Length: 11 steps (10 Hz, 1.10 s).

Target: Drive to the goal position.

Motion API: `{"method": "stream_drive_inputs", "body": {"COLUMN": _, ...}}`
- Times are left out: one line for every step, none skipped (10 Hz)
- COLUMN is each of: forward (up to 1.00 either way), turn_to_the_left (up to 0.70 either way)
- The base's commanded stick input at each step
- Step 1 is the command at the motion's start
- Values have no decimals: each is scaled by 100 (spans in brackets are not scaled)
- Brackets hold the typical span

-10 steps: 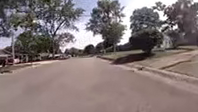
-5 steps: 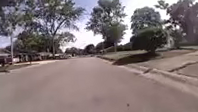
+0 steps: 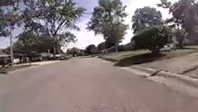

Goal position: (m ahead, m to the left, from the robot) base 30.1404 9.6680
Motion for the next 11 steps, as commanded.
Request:
{"method": "stream_drive_inputs", "body": {"forward": 70, "turn_to_the_left": 3}}
{"method": "stream_drive_inputs", "body": {"forward": 70, "turn_to_the_left": 3}}
{"method": "stream_drive_inputs", "body": {"forward": 70, "turn_to_the_left": 3}}
{"method": "stream_drive_inputs", "body": {"forward": 70, "turn_to_the_left": 3}}
{"method": "stream_drive_inputs", "body": {"forward": 70, "turn_to_the_left": 3}}
{"method": "stream_drive_inputs", "body": {"forward": 70, "turn_to_the_left": 3}}
{"method": "stream_drive_inputs", "body": {"forward": 70, "turn_to_the_left": 3}}
{"method": "stream_drive_inputs", "body": {"forward": 70, "turn_to_the_left": 3}}
{"method": "stream_drive_inputs", "body": {"forward": 70, "turn_to_the_left": 3}}
{"method": "stream_drive_inputs", "body": {"forward": 70, "turn_to_the_left": 3}}
{"method": "stream_drive_inputs", "body": {"forward": 70, "turn_to_the_left": 3}}
